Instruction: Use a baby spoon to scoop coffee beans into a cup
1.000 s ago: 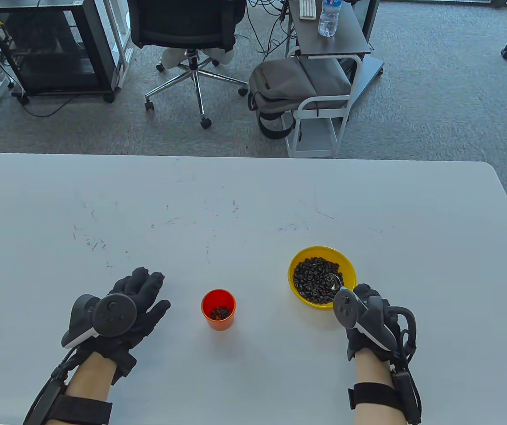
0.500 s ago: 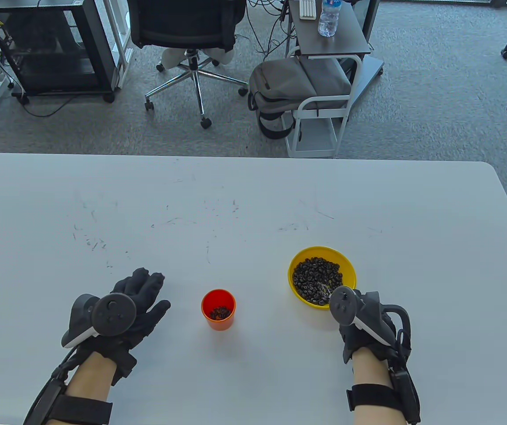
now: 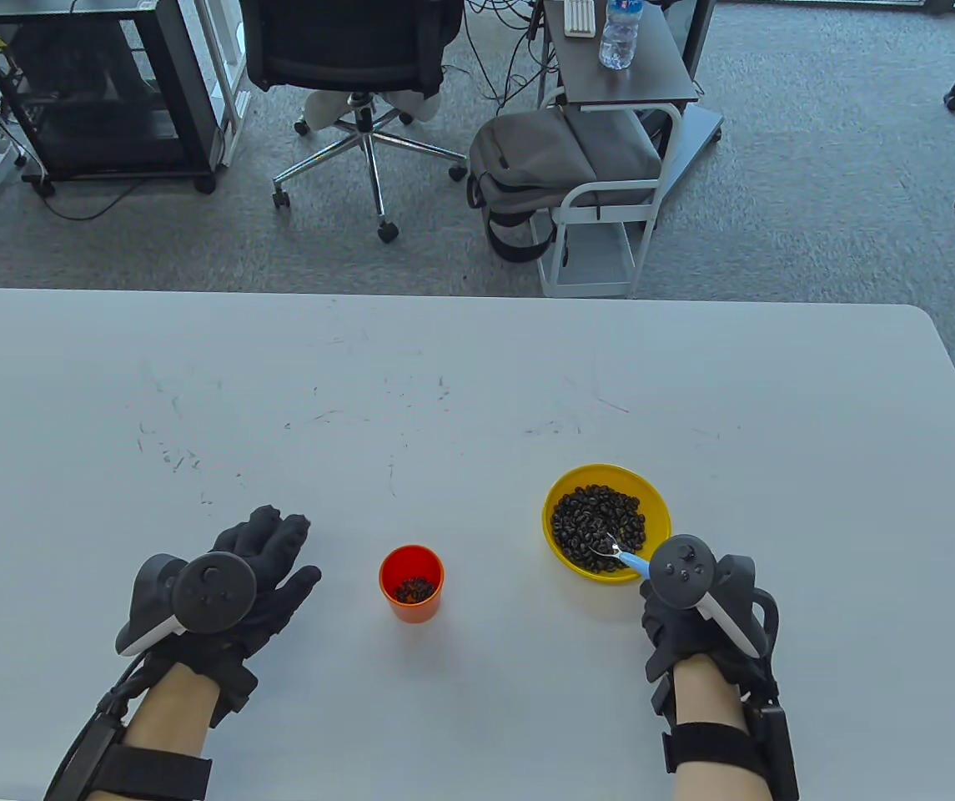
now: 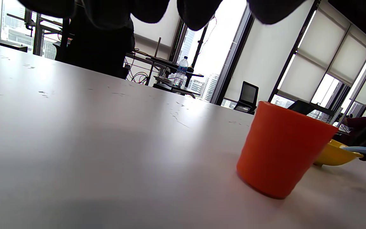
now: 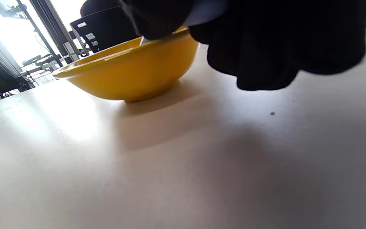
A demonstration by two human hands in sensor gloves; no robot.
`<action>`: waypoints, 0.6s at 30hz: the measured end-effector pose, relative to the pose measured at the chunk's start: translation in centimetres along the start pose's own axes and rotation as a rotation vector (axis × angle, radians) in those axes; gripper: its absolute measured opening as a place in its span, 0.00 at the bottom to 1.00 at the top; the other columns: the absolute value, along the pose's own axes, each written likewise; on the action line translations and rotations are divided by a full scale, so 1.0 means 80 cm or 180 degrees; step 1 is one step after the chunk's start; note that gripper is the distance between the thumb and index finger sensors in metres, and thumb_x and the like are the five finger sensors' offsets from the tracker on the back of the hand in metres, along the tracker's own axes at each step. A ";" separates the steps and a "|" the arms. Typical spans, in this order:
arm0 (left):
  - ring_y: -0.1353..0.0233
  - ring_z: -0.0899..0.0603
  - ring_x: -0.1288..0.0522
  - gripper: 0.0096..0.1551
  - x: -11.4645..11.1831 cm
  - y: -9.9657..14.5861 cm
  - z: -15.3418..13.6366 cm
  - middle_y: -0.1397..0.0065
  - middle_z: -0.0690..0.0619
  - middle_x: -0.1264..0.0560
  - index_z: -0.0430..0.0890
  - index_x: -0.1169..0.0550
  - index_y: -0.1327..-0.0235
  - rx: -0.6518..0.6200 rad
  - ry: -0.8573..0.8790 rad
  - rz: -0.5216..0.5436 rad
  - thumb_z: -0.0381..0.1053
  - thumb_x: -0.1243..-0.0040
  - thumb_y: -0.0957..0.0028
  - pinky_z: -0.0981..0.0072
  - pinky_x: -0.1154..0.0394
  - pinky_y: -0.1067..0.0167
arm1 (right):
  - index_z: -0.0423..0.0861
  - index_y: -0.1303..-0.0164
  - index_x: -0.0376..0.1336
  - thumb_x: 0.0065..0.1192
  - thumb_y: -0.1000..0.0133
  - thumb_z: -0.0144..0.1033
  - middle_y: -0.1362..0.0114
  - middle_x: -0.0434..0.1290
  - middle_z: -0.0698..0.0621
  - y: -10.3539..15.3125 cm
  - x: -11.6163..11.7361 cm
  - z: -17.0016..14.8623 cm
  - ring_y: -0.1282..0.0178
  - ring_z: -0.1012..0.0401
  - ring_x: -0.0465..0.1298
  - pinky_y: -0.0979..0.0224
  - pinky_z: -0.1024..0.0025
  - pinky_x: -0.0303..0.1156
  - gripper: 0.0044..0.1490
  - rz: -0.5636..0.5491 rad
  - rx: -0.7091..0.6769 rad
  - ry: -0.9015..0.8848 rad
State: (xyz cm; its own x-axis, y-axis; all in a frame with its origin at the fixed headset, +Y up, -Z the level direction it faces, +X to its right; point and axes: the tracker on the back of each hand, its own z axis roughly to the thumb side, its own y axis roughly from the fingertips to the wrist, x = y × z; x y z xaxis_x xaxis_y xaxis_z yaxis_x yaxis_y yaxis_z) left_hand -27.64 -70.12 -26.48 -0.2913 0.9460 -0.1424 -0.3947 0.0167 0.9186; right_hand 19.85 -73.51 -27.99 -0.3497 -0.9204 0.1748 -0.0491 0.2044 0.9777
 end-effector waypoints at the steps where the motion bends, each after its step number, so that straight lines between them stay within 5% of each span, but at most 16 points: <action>1: 0.23 0.19 0.43 0.40 0.000 0.000 0.000 0.17 0.29 0.48 0.39 0.39 0.15 0.0000 -0.0001 0.0001 0.61 0.53 0.32 0.21 0.41 0.36 | 0.23 0.33 0.57 0.54 0.45 0.30 0.40 0.74 0.29 0.000 -0.001 -0.002 0.55 0.38 0.80 0.56 0.53 0.81 0.35 -0.0033 0.0003 -0.0027; 18: 0.23 0.19 0.43 0.40 0.001 0.000 0.000 0.17 0.29 0.48 0.39 0.39 0.15 0.0000 -0.0003 0.0001 0.61 0.53 0.32 0.21 0.41 0.36 | 0.24 0.33 0.57 0.54 0.46 0.30 0.40 0.73 0.30 0.010 -0.015 0.014 0.54 0.38 0.80 0.55 0.53 0.80 0.35 -0.0455 -0.0320 -0.0060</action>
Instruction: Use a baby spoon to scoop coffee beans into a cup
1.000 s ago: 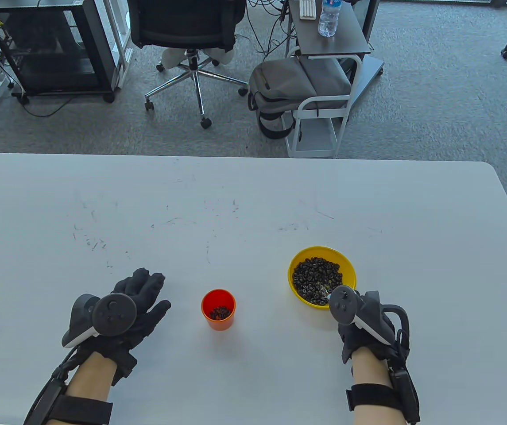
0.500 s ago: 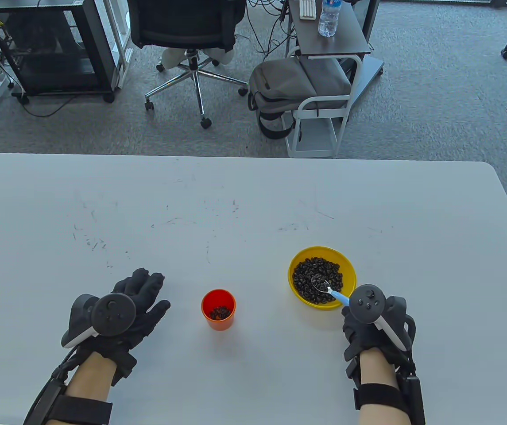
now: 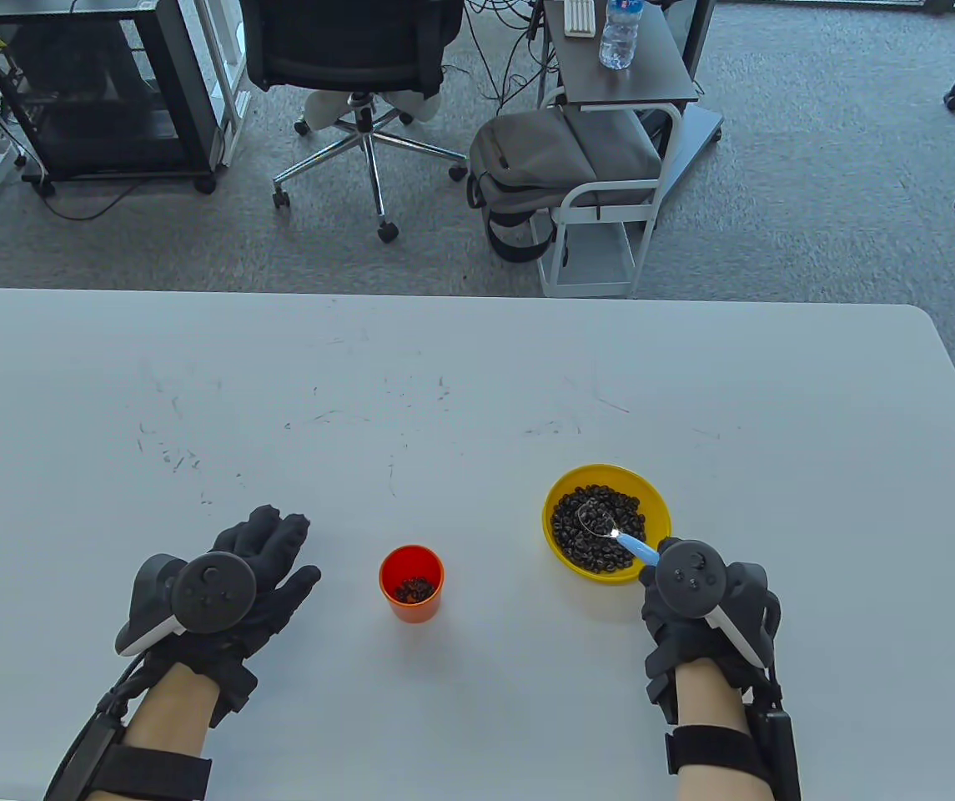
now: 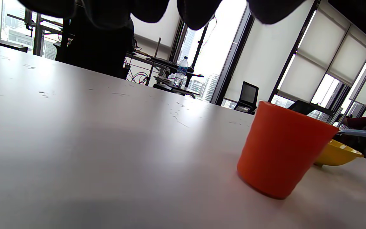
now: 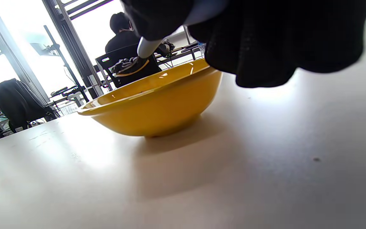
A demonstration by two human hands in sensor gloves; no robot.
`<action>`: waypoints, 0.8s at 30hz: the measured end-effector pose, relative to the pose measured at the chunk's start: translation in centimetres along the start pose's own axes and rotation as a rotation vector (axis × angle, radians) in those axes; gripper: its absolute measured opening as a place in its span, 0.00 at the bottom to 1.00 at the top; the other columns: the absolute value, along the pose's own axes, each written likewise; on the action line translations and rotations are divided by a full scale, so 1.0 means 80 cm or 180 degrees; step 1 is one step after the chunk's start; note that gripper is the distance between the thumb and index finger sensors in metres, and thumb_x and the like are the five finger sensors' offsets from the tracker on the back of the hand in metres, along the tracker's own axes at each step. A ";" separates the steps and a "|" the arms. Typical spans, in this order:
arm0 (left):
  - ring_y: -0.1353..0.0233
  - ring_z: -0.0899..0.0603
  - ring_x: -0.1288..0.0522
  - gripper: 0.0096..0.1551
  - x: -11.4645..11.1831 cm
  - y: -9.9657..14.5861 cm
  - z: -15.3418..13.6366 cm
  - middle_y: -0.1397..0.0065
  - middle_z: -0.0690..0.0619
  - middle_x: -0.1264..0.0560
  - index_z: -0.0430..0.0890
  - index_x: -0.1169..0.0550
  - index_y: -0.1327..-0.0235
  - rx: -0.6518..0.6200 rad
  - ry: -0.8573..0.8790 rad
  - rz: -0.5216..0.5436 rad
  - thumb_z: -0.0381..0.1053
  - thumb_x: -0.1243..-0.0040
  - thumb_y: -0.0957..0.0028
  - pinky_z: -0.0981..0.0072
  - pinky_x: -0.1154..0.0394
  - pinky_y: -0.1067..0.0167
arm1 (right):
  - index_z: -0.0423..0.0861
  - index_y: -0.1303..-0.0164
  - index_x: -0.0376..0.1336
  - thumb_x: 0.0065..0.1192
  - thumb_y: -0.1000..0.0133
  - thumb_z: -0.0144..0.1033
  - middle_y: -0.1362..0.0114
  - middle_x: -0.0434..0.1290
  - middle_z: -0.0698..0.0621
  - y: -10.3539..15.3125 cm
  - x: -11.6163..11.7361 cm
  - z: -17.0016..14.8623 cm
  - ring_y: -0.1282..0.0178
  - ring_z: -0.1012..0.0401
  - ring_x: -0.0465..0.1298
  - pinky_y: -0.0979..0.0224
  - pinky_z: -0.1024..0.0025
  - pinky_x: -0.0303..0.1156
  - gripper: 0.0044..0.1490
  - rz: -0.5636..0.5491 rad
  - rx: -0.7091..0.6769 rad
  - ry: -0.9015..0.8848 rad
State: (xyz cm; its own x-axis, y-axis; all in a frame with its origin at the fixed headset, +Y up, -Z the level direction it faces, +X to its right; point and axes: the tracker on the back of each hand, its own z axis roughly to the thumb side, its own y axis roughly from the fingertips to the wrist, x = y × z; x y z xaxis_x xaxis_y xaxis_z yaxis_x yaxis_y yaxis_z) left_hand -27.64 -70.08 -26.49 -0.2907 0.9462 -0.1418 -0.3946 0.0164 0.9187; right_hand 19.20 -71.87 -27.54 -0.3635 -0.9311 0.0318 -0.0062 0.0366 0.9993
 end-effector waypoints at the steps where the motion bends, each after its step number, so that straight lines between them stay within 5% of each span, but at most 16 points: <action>1: 0.23 0.19 0.43 0.40 0.000 0.000 0.000 0.17 0.29 0.48 0.39 0.39 0.15 -0.0001 0.0002 -0.0002 0.61 0.53 0.32 0.21 0.41 0.36 | 0.24 0.33 0.57 0.54 0.46 0.30 0.40 0.74 0.30 0.000 -0.001 0.002 0.54 0.38 0.80 0.55 0.53 0.80 0.35 -0.0006 -0.0024 -0.0002; 24: 0.23 0.19 0.43 0.40 0.000 -0.002 0.002 0.17 0.29 0.49 0.40 0.40 0.14 0.0017 -0.0043 -0.0006 0.61 0.53 0.32 0.21 0.41 0.36 | 0.24 0.34 0.59 0.56 0.45 0.31 0.41 0.75 0.31 0.033 0.011 0.143 0.56 0.39 0.80 0.57 0.54 0.80 0.35 0.0172 -0.1323 -0.0085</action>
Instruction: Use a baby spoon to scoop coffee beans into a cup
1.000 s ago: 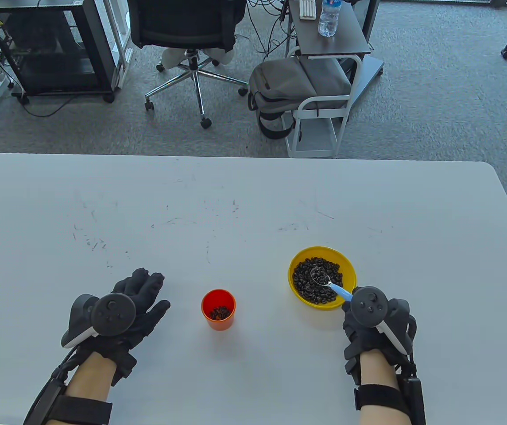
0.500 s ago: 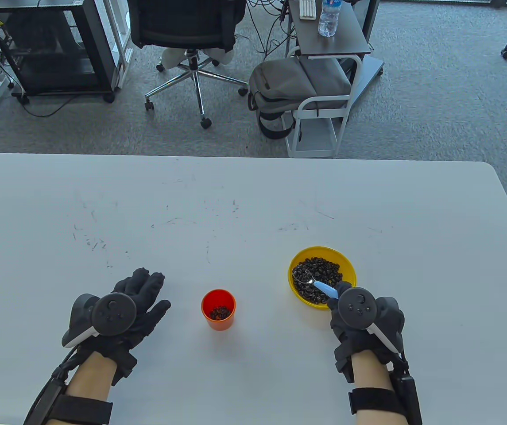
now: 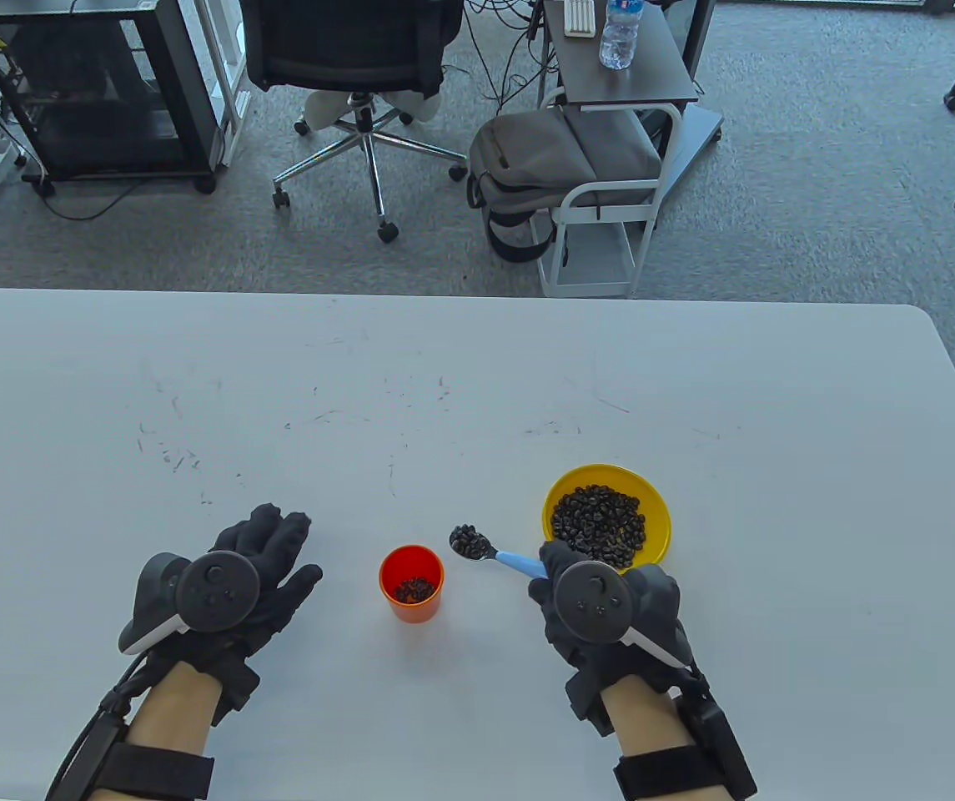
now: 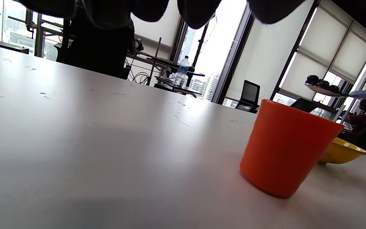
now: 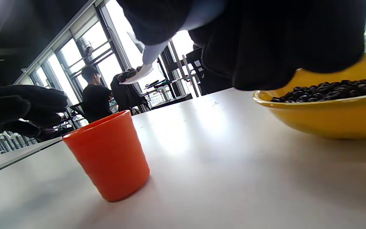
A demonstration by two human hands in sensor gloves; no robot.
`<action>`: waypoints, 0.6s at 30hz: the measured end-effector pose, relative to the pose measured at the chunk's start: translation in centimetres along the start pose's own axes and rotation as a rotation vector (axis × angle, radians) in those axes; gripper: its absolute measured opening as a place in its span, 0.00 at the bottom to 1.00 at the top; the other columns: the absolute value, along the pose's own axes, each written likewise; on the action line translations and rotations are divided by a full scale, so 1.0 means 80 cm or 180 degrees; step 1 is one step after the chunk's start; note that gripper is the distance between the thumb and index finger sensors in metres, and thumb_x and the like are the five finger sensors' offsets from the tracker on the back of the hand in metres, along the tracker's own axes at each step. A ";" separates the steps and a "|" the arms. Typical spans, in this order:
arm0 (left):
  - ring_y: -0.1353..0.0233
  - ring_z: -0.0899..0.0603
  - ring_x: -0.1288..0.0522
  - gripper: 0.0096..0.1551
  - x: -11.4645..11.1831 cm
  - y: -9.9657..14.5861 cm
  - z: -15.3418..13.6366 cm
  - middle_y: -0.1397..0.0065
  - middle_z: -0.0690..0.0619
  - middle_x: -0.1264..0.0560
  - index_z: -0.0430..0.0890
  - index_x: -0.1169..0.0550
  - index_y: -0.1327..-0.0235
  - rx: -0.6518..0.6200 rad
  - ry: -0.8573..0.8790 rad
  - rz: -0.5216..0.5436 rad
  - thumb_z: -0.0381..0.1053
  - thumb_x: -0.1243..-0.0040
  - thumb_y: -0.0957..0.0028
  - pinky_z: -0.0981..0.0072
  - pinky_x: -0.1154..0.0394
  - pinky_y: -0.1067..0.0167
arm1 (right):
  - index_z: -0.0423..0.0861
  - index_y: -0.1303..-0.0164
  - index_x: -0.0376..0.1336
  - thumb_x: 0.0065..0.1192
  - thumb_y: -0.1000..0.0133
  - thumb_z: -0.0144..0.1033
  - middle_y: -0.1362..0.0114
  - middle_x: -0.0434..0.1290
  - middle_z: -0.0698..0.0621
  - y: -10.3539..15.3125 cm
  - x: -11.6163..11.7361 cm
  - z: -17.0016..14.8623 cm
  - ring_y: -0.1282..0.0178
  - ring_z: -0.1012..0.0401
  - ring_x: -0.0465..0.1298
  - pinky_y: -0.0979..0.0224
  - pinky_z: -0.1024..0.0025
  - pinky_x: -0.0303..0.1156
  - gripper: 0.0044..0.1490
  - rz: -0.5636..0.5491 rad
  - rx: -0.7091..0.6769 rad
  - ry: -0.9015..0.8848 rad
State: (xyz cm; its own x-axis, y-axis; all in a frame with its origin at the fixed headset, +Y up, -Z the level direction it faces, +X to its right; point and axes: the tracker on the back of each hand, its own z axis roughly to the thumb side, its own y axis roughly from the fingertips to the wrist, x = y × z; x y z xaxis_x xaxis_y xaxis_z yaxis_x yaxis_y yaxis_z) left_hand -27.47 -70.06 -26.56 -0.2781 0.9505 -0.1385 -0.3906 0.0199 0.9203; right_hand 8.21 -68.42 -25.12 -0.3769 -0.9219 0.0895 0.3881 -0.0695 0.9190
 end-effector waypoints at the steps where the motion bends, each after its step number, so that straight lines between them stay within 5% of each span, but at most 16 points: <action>1: 0.23 0.19 0.43 0.40 0.000 0.000 0.000 0.17 0.29 0.49 0.40 0.40 0.15 0.0001 0.0000 0.0002 0.61 0.53 0.32 0.21 0.41 0.36 | 0.24 0.34 0.59 0.56 0.45 0.31 0.41 0.75 0.31 -0.001 0.001 0.003 0.56 0.39 0.80 0.57 0.54 0.80 0.35 0.0006 -0.0027 0.0016; 18: 0.23 0.19 0.43 0.40 0.001 -0.001 0.000 0.17 0.29 0.49 0.40 0.40 0.15 0.0008 0.0005 0.0023 0.61 0.53 0.32 0.21 0.41 0.36 | 0.25 0.34 0.59 0.60 0.46 0.31 0.42 0.75 0.33 -0.003 0.027 0.061 0.56 0.41 0.80 0.57 0.55 0.80 0.35 -0.0204 -0.0688 0.1070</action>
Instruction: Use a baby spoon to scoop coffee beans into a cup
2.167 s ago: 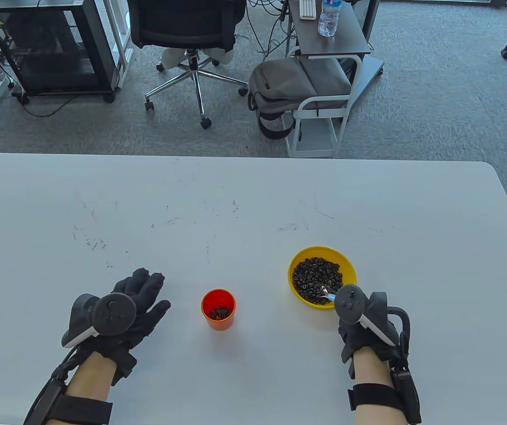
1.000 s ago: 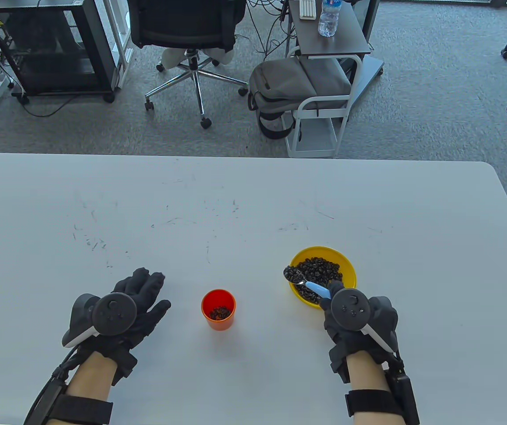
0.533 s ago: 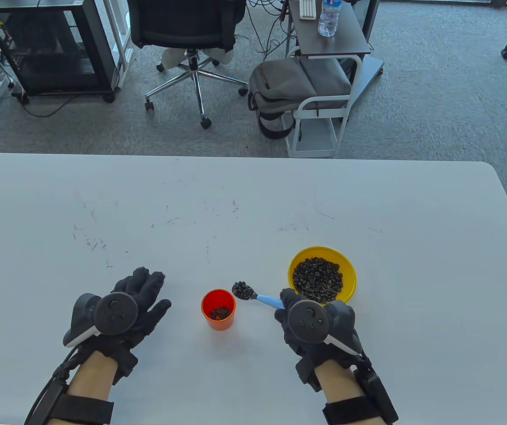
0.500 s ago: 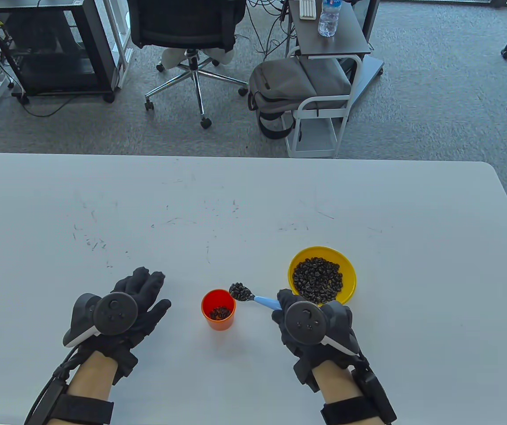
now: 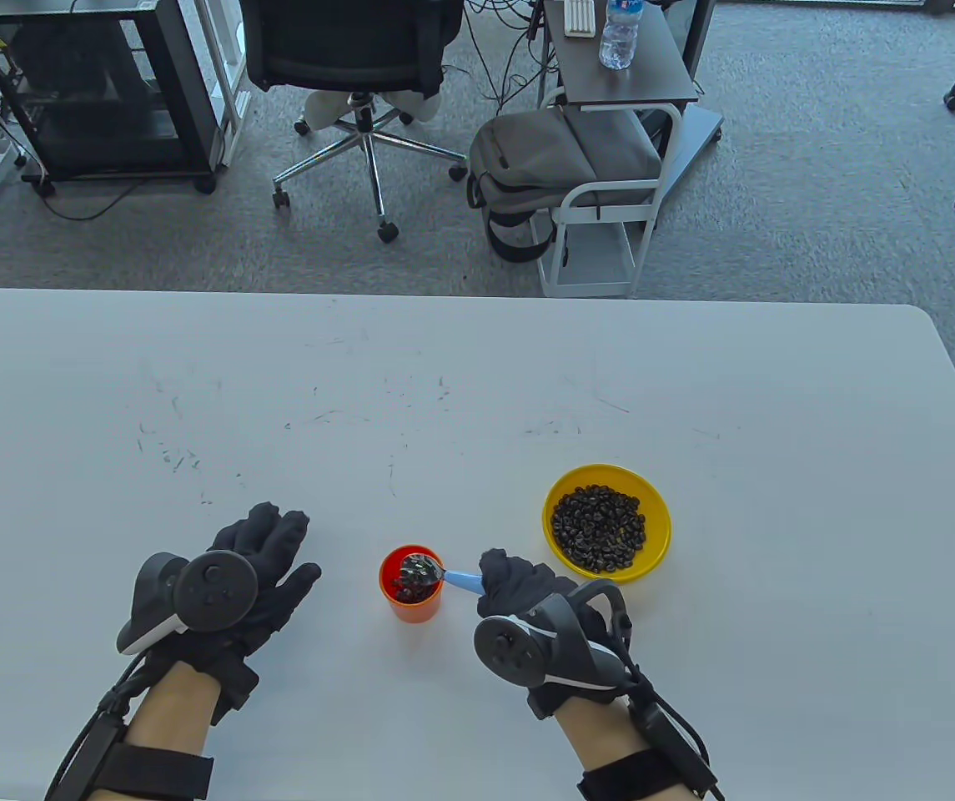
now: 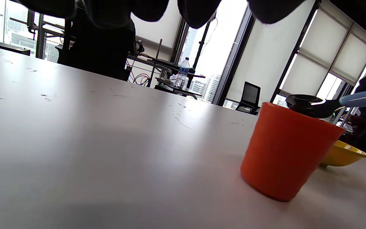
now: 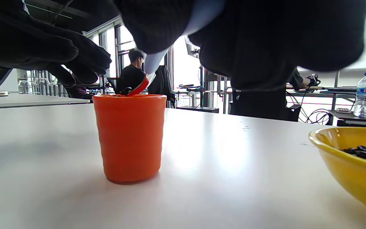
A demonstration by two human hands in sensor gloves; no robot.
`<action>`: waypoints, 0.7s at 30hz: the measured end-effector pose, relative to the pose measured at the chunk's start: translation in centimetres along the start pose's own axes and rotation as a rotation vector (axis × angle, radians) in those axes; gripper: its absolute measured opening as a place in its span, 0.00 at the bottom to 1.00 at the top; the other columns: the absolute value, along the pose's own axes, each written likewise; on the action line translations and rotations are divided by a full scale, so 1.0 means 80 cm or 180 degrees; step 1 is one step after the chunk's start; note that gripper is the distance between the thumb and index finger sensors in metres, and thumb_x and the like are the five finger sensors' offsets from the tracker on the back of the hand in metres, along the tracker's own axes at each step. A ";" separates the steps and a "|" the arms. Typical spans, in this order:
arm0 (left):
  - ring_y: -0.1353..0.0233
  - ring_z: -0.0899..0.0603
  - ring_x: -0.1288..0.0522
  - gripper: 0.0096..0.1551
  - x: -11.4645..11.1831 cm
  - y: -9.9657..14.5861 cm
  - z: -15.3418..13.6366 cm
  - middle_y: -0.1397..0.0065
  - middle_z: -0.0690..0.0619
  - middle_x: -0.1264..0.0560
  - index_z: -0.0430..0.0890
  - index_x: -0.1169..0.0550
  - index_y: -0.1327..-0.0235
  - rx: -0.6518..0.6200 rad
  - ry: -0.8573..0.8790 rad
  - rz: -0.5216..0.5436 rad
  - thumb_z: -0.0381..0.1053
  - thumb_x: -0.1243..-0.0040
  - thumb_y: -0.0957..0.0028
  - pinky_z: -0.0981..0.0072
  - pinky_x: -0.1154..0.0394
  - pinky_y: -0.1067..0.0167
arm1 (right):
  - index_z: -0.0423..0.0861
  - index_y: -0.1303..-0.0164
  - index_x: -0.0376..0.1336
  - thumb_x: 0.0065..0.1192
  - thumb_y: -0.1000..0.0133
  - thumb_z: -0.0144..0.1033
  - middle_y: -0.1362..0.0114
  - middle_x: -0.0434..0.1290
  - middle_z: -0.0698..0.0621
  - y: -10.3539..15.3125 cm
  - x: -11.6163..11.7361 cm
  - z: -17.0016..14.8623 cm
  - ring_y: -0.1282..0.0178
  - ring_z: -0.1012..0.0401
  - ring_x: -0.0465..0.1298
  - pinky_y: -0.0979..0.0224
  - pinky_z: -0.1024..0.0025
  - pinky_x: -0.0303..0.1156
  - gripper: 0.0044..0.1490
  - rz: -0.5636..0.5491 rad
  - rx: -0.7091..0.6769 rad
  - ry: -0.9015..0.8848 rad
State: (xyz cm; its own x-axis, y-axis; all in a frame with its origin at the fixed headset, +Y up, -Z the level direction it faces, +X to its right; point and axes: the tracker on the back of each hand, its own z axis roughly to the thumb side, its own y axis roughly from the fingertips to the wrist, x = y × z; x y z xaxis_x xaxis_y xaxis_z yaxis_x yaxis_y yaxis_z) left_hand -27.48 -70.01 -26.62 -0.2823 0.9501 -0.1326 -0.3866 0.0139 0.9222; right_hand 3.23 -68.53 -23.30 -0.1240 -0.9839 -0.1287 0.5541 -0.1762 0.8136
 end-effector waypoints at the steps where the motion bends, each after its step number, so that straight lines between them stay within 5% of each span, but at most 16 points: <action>1: 0.23 0.19 0.43 0.40 0.000 0.000 0.000 0.17 0.29 0.49 0.40 0.40 0.14 0.0001 -0.0002 -0.0001 0.61 0.53 0.32 0.21 0.41 0.36 | 0.24 0.34 0.59 0.60 0.46 0.31 0.42 0.75 0.33 0.000 0.000 0.000 0.56 0.40 0.80 0.57 0.55 0.80 0.35 -0.0002 -0.0006 0.0031; 21: 0.23 0.19 0.43 0.40 0.000 0.000 -0.001 0.17 0.29 0.49 0.40 0.40 0.14 0.0002 0.0017 -0.0002 0.61 0.53 0.32 0.22 0.41 0.36 | 0.25 0.34 0.59 0.60 0.46 0.32 0.42 0.75 0.33 0.011 -0.013 -0.026 0.56 0.41 0.80 0.57 0.55 0.80 0.35 -0.0112 0.0245 -0.0108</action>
State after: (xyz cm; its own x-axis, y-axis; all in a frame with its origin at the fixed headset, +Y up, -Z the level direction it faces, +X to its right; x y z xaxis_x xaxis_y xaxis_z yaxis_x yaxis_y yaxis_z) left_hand -27.52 -70.04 -26.61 -0.2866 0.9485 -0.1350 -0.3861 0.0146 0.9224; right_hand 5.52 -67.73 -23.65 -0.1707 -0.9753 -0.1398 0.4841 -0.2066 0.8502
